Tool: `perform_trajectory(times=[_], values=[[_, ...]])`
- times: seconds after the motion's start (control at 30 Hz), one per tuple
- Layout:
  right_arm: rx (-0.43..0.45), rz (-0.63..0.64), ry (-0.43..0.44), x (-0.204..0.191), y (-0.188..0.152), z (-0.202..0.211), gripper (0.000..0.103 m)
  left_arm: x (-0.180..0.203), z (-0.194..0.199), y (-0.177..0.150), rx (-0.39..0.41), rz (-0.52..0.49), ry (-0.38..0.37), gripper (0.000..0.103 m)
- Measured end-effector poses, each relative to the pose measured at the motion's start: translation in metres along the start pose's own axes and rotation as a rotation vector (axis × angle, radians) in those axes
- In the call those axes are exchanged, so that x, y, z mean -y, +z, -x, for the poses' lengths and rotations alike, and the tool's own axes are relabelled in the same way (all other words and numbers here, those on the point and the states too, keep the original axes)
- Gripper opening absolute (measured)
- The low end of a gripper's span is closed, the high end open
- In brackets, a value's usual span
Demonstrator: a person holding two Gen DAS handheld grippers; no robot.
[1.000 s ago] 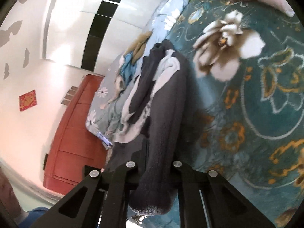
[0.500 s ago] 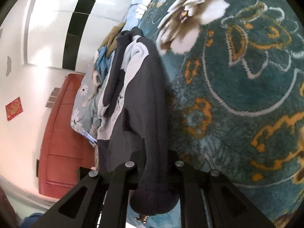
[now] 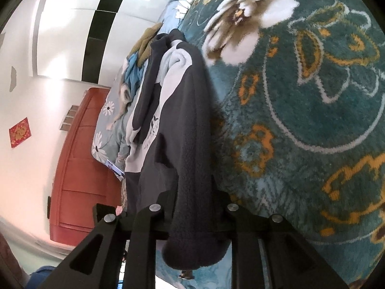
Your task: Fold clothes
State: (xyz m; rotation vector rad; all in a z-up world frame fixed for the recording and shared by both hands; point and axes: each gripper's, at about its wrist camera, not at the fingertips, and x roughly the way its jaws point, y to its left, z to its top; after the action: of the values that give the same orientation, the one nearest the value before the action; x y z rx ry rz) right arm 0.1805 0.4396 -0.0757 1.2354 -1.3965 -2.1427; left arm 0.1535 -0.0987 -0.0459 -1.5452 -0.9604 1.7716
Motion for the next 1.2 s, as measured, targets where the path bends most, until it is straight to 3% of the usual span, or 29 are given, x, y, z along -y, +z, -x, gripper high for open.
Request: perform_trajectory(times=[0.2,0.33,0.4,0.47,0.57,0.8,0.93,1.1,1.2], values=[[0.004,-0.004,-0.007,-0.001,0.001,-0.001,0.021,0.006,0.005,-0.001,-0.002,-0.052,0.042,0.059],[0.009,0.003,-0.008,-0.006,0.000,0.001,0.024,0.010,0.005,-0.004,0.010,-0.051,0.032,0.056],[0.012,0.000,-0.009,-0.007,-0.001,0.002,0.022,0.011,0.004,-0.007,0.015,-0.064,0.059,0.040],[0.016,-0.004,-0.018,-0.007,-0.001,0.004,0.019,0.012,0.001,-0.010,0.018,-0.066,0.073,0.017],[0.005,0.008,-0.038,-0.011,-0.002,0.006,0.015,0.008,0.004,-0.011,0.022,-0.043,0.075,0.014],[-0.025,0.032,-0.062,-0.016,-0.007,0.011,0.012,0.012,0.016,-0.009,0.021,-0.043,0.001,0.012],[-0.009,0.043,0.031,-0.030,0.005,0.016,0.012,0.015,0.022,-0.008,0.021,-0.043,-0.042,0.012],[0.029,0.138,0.167,-0.076,0.048,0.023,0.012,0.044,0.058,0.042,0.130,-0.086,-0.255,0.012],[0.050,0.171,0.225,-0.099,0.086,0.015,0.012,0.065,0.064,0.081,0.189,-0.115,-0.308,0.012]])
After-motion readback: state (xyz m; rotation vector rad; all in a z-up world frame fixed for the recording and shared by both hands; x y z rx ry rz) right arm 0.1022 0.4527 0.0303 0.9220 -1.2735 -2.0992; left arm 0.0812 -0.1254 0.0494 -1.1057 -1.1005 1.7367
